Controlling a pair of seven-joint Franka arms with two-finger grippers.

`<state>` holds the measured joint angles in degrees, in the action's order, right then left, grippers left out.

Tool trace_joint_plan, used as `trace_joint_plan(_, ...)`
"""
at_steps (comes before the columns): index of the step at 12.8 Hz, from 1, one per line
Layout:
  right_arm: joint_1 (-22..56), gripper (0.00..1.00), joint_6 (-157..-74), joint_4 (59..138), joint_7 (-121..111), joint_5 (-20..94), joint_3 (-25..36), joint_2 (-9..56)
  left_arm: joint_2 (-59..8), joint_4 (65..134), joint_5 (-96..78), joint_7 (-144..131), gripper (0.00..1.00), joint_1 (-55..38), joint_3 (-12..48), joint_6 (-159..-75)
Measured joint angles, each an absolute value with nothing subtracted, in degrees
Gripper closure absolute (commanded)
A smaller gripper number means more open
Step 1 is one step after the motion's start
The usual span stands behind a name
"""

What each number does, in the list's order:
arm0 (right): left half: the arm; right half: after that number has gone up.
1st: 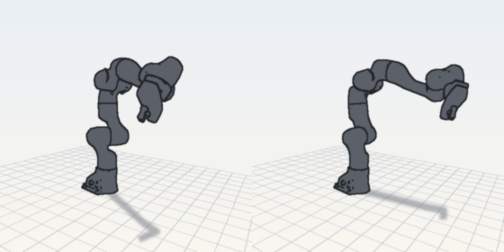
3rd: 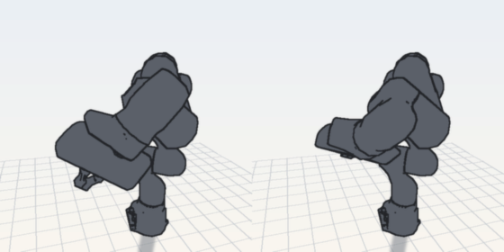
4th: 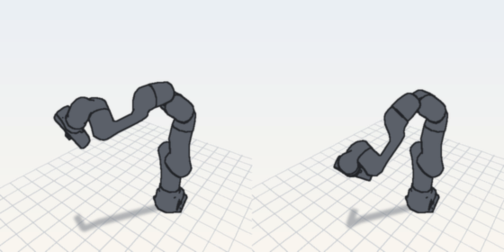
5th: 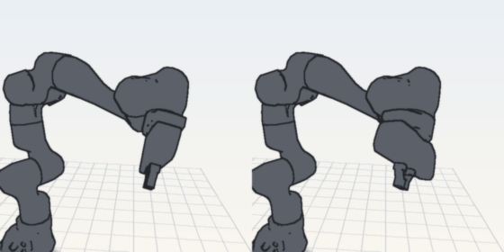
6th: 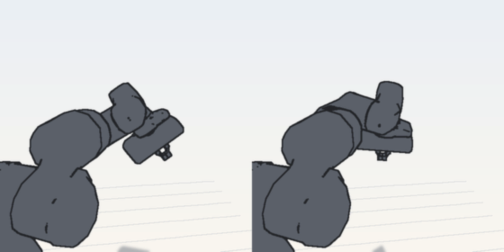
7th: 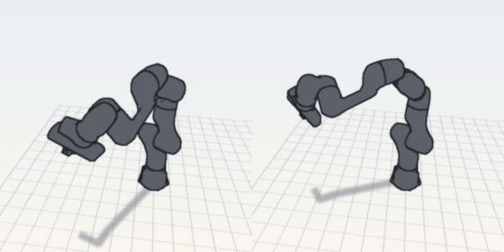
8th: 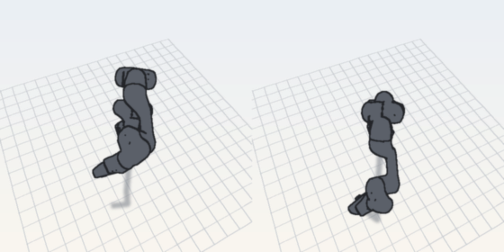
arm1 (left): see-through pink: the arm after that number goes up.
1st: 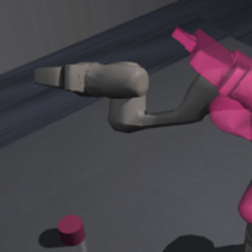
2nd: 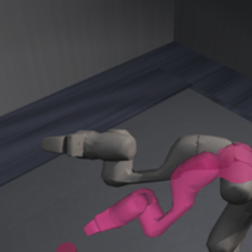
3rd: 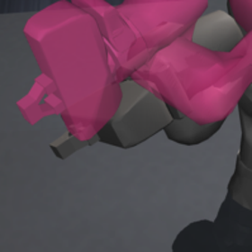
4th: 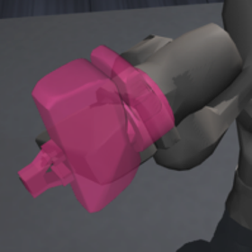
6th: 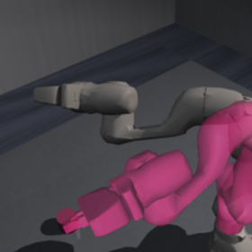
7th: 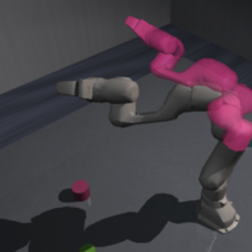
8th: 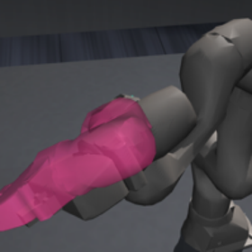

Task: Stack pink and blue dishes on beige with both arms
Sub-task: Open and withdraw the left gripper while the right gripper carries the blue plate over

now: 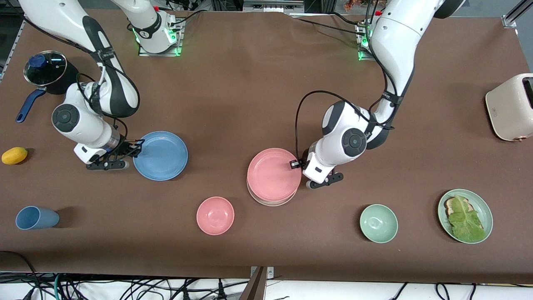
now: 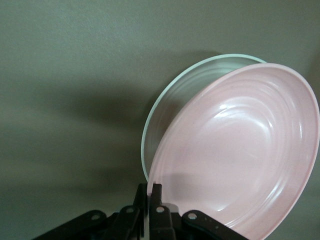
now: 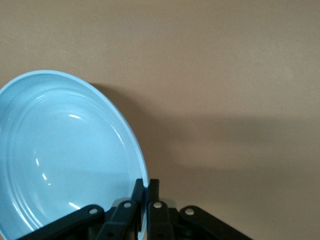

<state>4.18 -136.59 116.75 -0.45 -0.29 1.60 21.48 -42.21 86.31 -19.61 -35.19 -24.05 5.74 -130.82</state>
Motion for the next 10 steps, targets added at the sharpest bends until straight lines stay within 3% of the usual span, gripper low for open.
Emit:
trace_joint_plan(4,5.2,1.0,-126.39,108.6,-0.43,0.21,1.51,21.65,-43.75,86.19,-19.61,-35.58,0.99,-24.72,5.05,-132.65)
trace_joint_plan(6,5.85,1.0,-121.68,103.89,-0.35,0.51,1.47,22.25,-44.25,85.95,-19.61,-35.58,0.72,-24.72,4.19,-132.73)
trace_joint_plan(7,6.34,1.0,-119.33,101.36,0.13,0.57,1.45,22.81,-44.37,85.79,-19.61,-35.58,0.67,-24.72,3.94,-132.74)
trace_joint_plan(8,7.0,1.0,-116.77,98.77,1.13,0.63,1.42,23.56,-44.41,85.53,-19.61,-35.58,0.55,-24.72,3.89,-132.75)
trace_joint_plan(10,8.62,1.0,-112.48,94.01,4.08,0.91,1.33,25.26,-44.44,85.08,-19.61,-35.58,0.4,-24.75,3.89,-132.75)
